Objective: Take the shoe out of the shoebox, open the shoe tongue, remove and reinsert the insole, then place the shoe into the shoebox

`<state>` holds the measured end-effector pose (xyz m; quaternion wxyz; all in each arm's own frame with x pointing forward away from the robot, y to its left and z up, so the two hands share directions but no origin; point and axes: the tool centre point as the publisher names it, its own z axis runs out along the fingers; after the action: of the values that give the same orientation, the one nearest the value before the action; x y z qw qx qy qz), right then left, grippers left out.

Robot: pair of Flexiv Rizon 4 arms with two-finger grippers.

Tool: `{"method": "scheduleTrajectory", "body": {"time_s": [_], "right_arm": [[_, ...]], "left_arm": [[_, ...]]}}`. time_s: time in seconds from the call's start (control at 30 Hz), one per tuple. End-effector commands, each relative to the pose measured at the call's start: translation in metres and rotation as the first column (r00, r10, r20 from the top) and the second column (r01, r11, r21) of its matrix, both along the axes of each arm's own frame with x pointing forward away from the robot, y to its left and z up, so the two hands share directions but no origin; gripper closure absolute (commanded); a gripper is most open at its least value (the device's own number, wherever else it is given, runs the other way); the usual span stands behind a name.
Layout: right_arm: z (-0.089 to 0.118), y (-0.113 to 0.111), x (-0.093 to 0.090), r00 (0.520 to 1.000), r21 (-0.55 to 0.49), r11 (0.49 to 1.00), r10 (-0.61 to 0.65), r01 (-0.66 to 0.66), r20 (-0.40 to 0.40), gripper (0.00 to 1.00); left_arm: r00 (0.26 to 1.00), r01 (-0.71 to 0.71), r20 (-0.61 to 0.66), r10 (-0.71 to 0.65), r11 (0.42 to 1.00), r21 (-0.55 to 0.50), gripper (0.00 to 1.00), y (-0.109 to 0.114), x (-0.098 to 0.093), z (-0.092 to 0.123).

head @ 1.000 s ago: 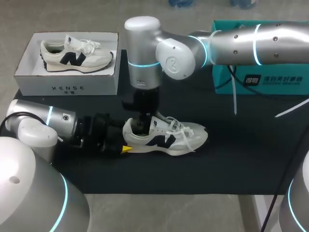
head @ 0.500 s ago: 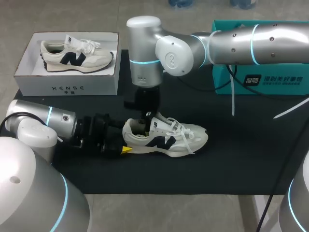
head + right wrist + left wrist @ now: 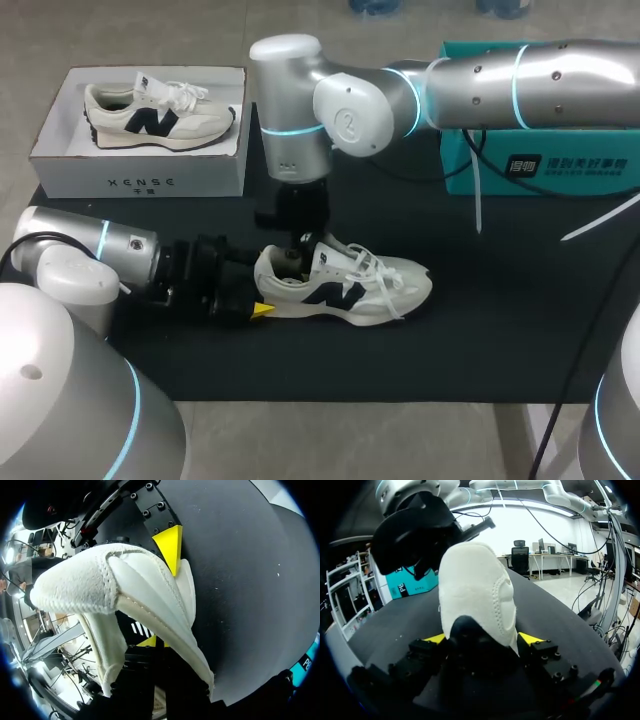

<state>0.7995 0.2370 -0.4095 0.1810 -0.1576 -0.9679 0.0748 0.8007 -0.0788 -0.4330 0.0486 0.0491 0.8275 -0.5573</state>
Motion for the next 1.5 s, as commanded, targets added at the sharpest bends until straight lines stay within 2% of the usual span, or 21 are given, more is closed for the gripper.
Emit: {"method": "scheduleTrajectory", "body": {"time_s": [0.03,0.27,0.67,1.07,1.27,1.37,1.5], "right_arm": [[0.003,-0.004,-0.004,1.0,0.001,1.0,0.001,-0.001,-0.008,1.0],[0.025,-0.009,-0.001,1.0,-0.012,1.0,-0.002,0.002,0.002,1.0],[0.047,-0.013,0.001,1.0,-0.025,1.0,-0.011,0.011,0.028,1.0],[0.061,-0.036,-0.014,0.995,-0.028,0.997,-0.071,0.073,0.067,1.0],[0.078,-0.041,-0.007,0.992,-0.03,0.996,-0.083,0.087,0.098,1.0],[0.083,-0.042,0.003,0.991,-0.02,0.997,-0.079,0.081,0.108,1.0],[0.086,-0.03,0.02,0.994,-0.019,0.999,-0.041,0.044,0.106,1.0]], "left_arm": [[1.0,-0.003,0.002,0.003,1.0,0.002,1.0,-0.003,0.002,-0.004],[1.0,-0.003,0.002,0.003,1.0,0.002,1.0,-0.003,0.002,-0.004],[1.0,-0.003,0.002,0.003,1.0,0.002,1.0,-0.003,0.002,-0.004],[1.0,-0.003,0.002,0.003,1.0,0.002,1.0,-0.003,0.002,-0.004],[1.0,-0.003,0.002,0.003,1.0,0.002,1.0,-0.003,0.002,-0.004],[1.0,-0.003,0.002,0.003,1.0,0.002,1.0,-0.003,0.002,-0.004],[1.0,-0.003,0.002,0.003,1.0,0.002,1.0,-0.003,0.002,-0.004]]}}
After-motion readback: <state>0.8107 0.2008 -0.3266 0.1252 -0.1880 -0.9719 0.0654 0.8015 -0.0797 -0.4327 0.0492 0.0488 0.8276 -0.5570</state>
